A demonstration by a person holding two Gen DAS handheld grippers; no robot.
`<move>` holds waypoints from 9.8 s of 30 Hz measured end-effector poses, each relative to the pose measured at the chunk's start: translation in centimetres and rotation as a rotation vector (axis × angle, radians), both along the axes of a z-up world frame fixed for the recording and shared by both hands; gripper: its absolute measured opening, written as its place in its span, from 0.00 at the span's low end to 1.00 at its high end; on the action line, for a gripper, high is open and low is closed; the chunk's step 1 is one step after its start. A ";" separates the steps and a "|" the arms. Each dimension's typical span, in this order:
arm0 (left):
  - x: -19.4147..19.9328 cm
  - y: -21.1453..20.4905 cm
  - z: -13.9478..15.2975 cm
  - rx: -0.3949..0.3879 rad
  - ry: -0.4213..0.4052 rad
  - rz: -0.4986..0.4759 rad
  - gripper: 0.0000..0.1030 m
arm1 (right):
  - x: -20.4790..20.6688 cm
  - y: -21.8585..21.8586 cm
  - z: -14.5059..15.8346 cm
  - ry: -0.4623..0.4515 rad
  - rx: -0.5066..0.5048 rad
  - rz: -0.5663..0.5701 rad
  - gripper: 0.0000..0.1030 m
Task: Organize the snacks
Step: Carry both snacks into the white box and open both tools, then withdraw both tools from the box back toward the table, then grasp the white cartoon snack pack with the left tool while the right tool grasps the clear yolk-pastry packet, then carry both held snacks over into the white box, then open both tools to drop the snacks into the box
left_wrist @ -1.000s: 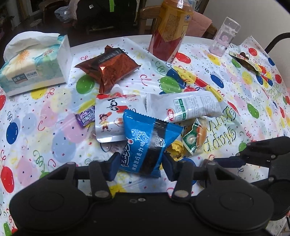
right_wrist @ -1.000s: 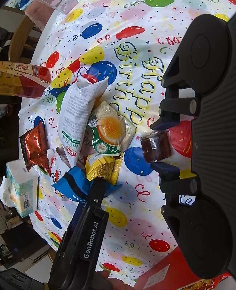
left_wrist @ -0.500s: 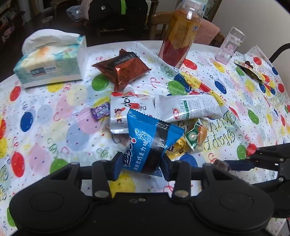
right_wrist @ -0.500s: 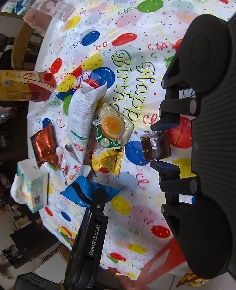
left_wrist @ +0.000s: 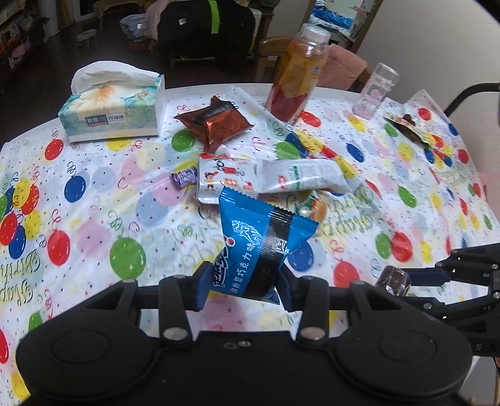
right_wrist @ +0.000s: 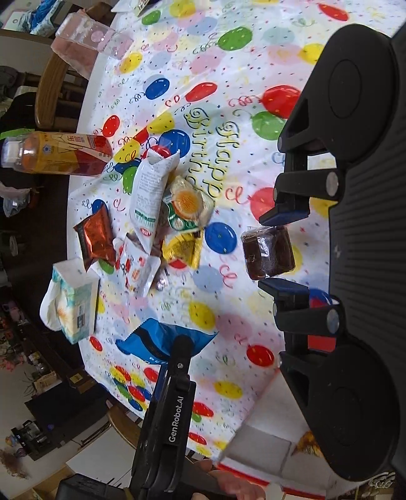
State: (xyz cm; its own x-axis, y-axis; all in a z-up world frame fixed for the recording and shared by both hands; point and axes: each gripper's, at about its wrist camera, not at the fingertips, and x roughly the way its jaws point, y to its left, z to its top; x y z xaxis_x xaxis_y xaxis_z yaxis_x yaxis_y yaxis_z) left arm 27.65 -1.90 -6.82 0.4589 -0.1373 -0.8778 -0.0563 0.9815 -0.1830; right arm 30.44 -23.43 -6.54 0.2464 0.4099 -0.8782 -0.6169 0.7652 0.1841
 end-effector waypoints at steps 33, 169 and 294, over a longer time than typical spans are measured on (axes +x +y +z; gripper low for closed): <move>-16.8 2.2 2.6 0.039 0.031 -0.190 0.40 | -17.8 6.7 3.0 -0.013 -0.038 0.024 0.35; 14.6 -0.5 -5.1 0.156 0.047 0.172 0.98 | 13.1 0.9 -6.6 0.185 0.017 -0.374 0.69; -18.4 4.2 -2.2 0.020 0.080 -0.045 0.64 | -20.9 10.2 -4.6 0.142 -0.125 -0.065 0.45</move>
